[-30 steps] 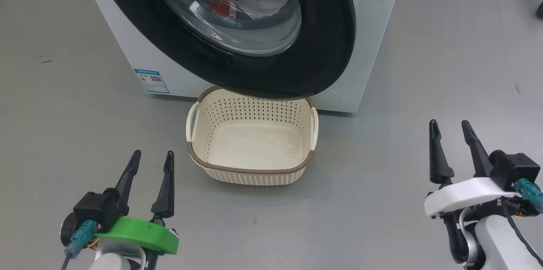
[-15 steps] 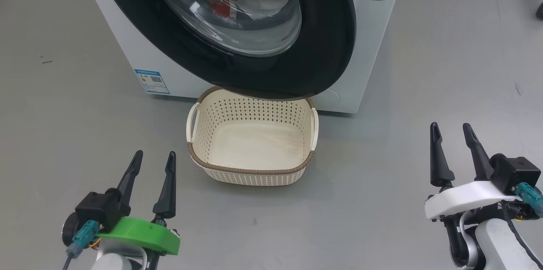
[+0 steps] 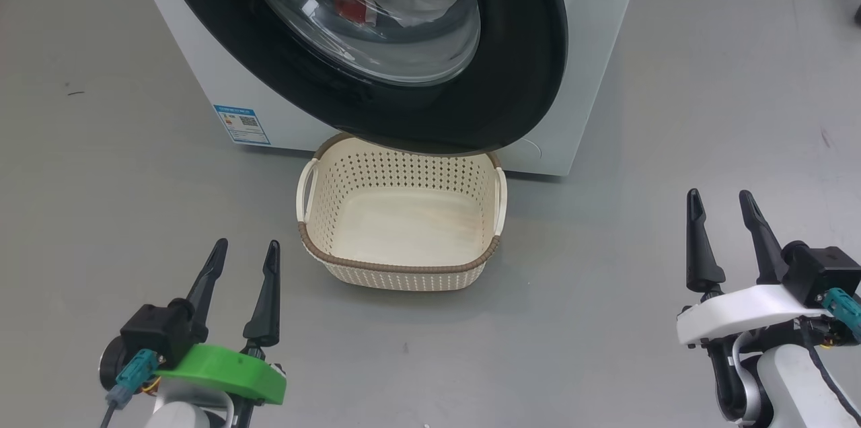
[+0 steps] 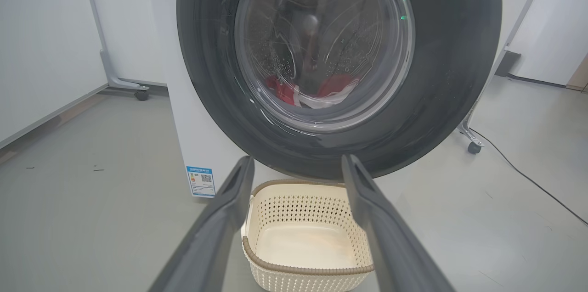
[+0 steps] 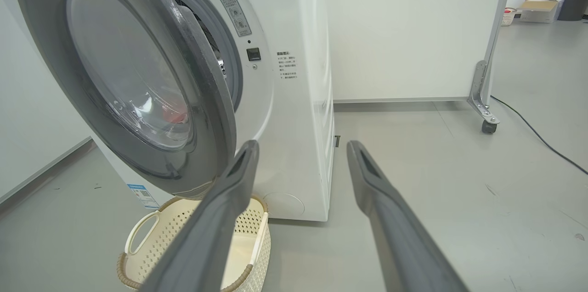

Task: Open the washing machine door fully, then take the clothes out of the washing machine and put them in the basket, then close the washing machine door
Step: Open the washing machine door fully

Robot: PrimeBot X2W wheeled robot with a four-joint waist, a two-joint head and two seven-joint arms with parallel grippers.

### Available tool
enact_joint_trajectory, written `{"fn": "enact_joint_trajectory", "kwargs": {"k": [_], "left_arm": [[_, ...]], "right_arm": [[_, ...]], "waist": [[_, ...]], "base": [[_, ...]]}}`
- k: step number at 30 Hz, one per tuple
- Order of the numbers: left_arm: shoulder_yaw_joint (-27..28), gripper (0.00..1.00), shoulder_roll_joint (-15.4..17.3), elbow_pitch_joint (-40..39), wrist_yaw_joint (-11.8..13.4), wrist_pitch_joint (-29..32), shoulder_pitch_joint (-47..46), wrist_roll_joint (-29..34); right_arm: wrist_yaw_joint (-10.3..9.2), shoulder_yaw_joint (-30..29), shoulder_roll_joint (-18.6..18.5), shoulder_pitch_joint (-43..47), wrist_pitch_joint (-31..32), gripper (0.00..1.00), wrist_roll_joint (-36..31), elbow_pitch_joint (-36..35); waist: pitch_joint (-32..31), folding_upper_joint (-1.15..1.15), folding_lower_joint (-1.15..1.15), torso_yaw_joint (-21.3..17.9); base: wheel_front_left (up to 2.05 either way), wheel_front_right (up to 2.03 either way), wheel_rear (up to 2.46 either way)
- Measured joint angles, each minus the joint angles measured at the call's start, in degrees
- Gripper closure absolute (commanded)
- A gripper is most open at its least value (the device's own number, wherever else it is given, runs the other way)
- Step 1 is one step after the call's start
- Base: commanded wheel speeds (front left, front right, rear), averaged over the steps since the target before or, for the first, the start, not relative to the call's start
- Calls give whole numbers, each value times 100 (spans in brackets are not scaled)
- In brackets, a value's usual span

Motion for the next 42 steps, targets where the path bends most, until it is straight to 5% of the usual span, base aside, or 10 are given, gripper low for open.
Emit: {"fn": "enact_joint_trajectory", "kwargs": {"k": [17, 26, 27, 28, 42], "left_arm": [[-192, 0, 1, -57, 0, 0, -20, 0], [-346, 0, -4, -73, -1, 0, -214, -1], [-361, 0, -4, -74, -2, 0, -232, -2], [-387, 0, -7, -74, -4, 0, -252, -3], [-494, 0, -41, -67, -4, 0, -496, -59]], "right_arm": [[62, -135, -328, -340, 19, 0, -132, -109], [260, -425, -364, -971, 364, 0, 348, -190], [267, -460, -357, -1035, 427, 10, 457, -197], [294, -495, -353, -1097, 483, 97, 564, -199], [353, -995, -205, -1965, 1144, 100, 1589, -159]], "waist": [[308, 0, 0, 107], [602, 0, 0, 301], [633, 0, 0, 324], [664, 0, 0, 348], [1019, 0, 0, 668]], "base": [[0, 0, 0], [0, 0, 0], [0, 0, 0], [0, 0, 0], [0, 0, 0]]}}
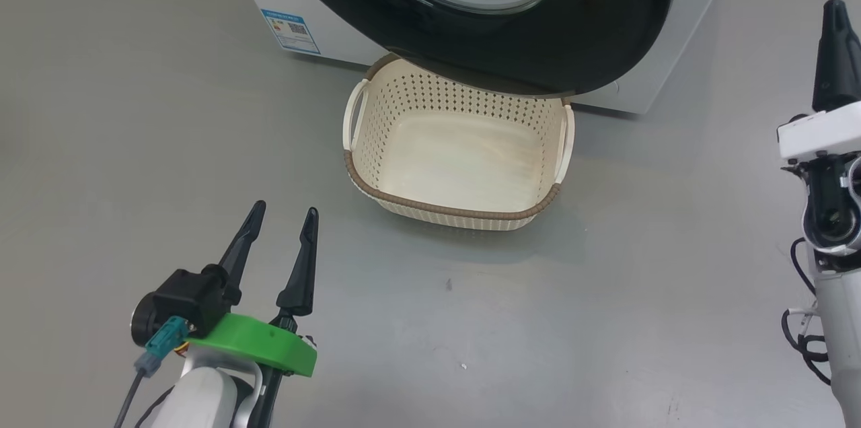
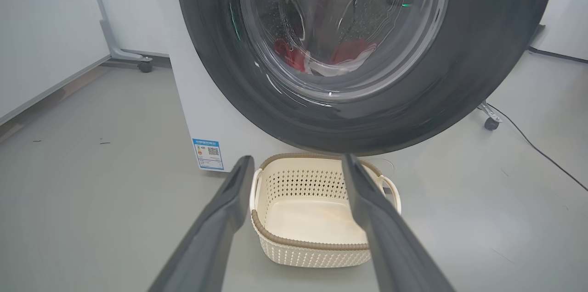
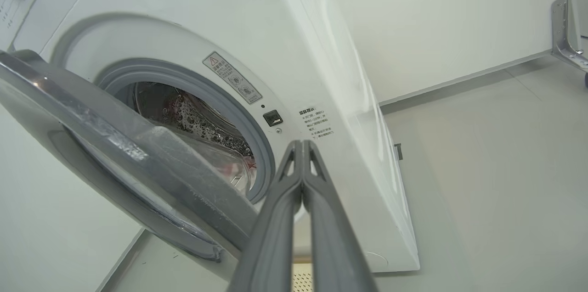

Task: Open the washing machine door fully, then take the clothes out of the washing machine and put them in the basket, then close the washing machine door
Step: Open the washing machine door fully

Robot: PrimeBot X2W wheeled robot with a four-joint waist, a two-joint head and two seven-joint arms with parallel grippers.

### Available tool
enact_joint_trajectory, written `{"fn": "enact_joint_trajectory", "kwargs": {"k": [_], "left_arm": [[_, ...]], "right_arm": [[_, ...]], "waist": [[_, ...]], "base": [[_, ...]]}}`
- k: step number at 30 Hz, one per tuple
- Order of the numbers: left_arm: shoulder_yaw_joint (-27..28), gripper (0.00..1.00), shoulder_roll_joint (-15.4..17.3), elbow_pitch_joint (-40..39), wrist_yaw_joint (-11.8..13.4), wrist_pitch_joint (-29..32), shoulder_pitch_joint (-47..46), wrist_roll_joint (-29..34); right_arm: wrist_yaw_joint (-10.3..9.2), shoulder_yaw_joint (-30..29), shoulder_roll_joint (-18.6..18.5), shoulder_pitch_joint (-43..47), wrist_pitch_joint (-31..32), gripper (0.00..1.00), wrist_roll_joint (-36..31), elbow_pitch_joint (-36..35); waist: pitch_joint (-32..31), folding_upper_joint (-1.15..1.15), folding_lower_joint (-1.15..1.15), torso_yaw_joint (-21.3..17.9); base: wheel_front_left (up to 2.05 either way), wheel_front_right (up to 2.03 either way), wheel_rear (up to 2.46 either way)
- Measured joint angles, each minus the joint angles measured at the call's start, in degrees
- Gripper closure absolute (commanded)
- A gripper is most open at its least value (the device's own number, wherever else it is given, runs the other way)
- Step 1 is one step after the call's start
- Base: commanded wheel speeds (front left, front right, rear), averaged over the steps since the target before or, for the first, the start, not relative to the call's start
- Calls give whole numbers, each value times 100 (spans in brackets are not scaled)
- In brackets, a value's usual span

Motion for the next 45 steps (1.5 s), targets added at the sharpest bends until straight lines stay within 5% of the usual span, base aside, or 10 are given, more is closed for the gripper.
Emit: {"fn": "enact_joint_trajectory", "kwargs": {"k": [27, 45], "left_arm": [[-289, 0, -98, 59, 0, 0, -341, -97], [-327, 0, -114, 193, 0, 0, -361, -105]], "right_arm": [[-602, -945, 352, -1740, 2080, 100, 2412, 537], [-658, -1189, 588, -2217, 2970, 100, 3196, 1111]], "waist": [[522, 0, 0, 410], [568, 0, 0, 577]], "base": [[0, 0, 0], [0, 0, 0]]}}
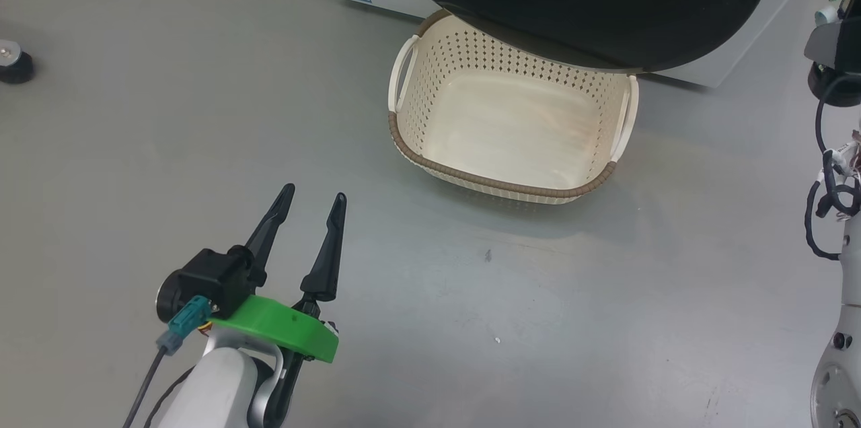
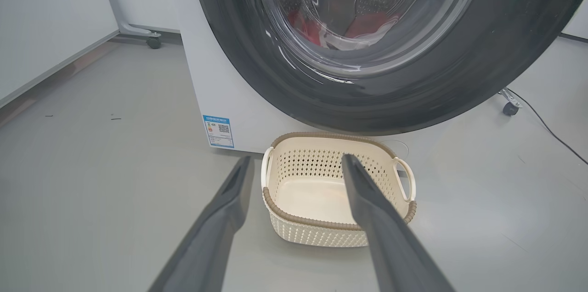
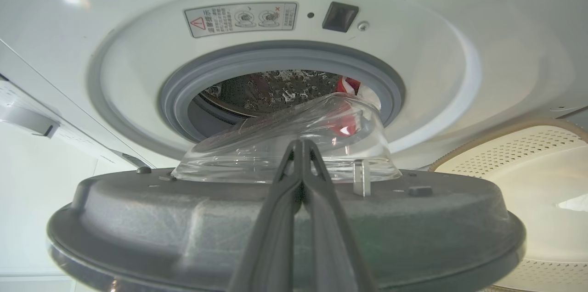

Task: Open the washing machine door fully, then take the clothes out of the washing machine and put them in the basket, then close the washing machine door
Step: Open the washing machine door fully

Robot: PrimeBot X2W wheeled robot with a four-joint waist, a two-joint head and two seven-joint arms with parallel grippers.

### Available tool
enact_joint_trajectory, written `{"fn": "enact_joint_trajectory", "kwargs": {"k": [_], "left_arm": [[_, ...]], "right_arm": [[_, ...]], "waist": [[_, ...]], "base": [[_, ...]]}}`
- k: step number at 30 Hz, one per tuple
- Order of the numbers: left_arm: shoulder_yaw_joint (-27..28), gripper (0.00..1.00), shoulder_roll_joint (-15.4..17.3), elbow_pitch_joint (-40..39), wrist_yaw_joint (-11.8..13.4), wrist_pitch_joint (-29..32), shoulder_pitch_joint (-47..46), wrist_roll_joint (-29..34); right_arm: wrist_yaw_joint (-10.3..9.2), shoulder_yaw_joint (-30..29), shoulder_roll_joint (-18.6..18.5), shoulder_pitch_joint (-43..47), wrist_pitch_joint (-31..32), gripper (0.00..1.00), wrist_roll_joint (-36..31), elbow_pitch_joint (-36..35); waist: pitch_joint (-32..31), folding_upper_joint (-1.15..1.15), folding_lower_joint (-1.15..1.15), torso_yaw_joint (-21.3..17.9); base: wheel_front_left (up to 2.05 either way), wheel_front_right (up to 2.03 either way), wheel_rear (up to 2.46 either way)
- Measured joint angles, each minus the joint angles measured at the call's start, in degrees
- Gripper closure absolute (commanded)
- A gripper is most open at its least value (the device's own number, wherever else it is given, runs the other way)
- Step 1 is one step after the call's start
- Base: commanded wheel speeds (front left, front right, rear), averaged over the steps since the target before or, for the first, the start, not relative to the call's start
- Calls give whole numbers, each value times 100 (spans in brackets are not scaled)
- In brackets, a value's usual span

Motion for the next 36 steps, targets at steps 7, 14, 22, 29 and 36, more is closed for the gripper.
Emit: {"fn": "enact_joint_trajectory", "kwargs": {"k": [7, 14, 22, 29, 36], "left_arm": [[2, 0, -4, 14, 0, 0, -21, 0], [19, 0, -8, 41, 0, 0, -46, 0], [49, 0, -9, 113, 0, 0, -44, 2], [110, 0, -4, 153, 0, 0, -38, 12], [133, 0, 0, 192, 0, 0, -19, 30]], "right_arm": [[-1, 1, 78, -58, 259, 100, 86, 330], [-1, 4, 82, -59, 414, 100, 94, 503], [-8, -40, 97, -16, 588, 100, 234, 654], [-8, -5, 208, 180, 762, 100, 314, 734], [-7, 51, 299, 424, 946, 100, 413, 868]], "waist": [[-15, 0, 0, 18], [-77, 0, 0, 24], [-278, 0, 0, 17], [-482, 0, 0, -24], [-698, 0, 0, -66]], "base": [[0, 0, 0], [0, 0, 0], [0, 0, 0], [0, 0, 0], [0, 0, 0]]}}
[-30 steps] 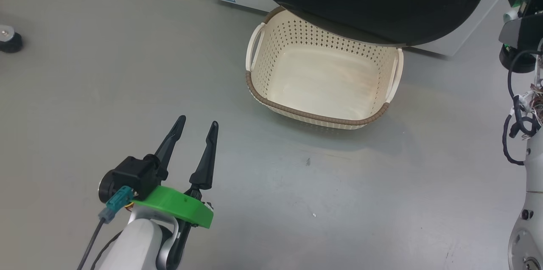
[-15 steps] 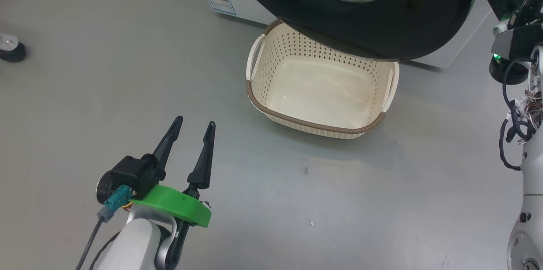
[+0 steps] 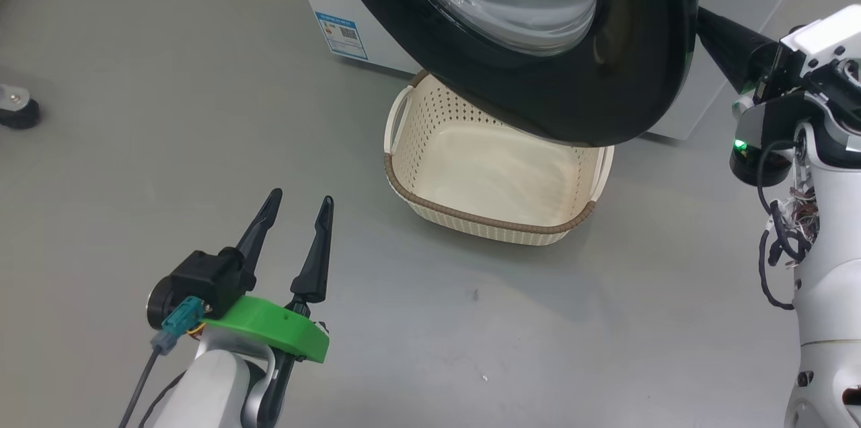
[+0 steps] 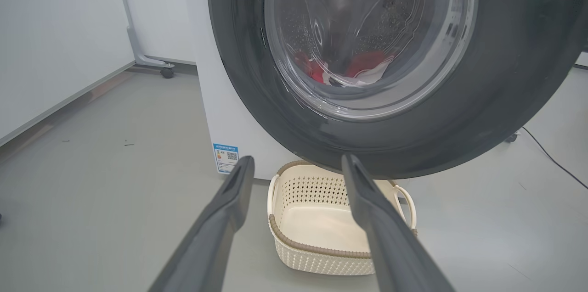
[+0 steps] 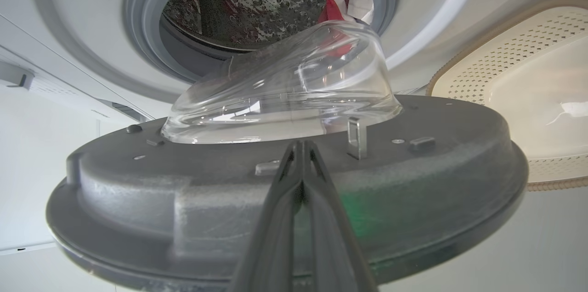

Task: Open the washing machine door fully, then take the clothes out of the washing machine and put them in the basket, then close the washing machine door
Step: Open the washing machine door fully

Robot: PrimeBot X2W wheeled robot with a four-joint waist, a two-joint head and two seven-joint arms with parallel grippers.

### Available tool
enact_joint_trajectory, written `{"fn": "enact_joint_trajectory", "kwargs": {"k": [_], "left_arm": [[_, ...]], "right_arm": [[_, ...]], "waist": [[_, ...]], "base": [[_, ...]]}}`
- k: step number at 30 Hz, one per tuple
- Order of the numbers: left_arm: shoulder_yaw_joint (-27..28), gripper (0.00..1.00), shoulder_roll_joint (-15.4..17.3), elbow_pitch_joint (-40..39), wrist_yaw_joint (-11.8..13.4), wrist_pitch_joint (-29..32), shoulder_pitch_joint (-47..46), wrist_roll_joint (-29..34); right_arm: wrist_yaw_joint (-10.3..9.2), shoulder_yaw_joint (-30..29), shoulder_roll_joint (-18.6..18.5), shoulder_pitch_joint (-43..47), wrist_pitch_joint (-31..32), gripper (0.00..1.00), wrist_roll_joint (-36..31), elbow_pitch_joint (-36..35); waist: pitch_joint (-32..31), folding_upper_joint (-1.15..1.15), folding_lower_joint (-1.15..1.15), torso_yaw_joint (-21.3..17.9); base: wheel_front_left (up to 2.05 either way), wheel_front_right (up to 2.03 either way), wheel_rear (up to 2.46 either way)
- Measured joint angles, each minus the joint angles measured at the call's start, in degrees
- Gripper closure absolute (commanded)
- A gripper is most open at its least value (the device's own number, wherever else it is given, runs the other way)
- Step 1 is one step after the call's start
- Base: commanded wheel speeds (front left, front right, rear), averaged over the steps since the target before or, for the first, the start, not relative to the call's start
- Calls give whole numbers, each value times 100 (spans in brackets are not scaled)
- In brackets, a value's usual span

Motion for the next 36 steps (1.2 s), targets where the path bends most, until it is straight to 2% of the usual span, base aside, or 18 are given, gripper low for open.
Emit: {"fn": "enact_joint_trajectory", "kwargs": {"k": [17, 36], "left_arm": [[19, 0, 20, 33, 0, 0, 307, 79], [19, 0, 21, -7, 0, 0, 398, 102]], "right_arm": [[-1, 11, 232, 598, 134, 100, 422, 31], [-1, 686, 299, 845, 307, 100, 637, -56]], "waist": [[-451, 0, 0, -29], [-511, 0, 0, -11]], "base": [[0, 0, 0], [0, 0, 0]]}}
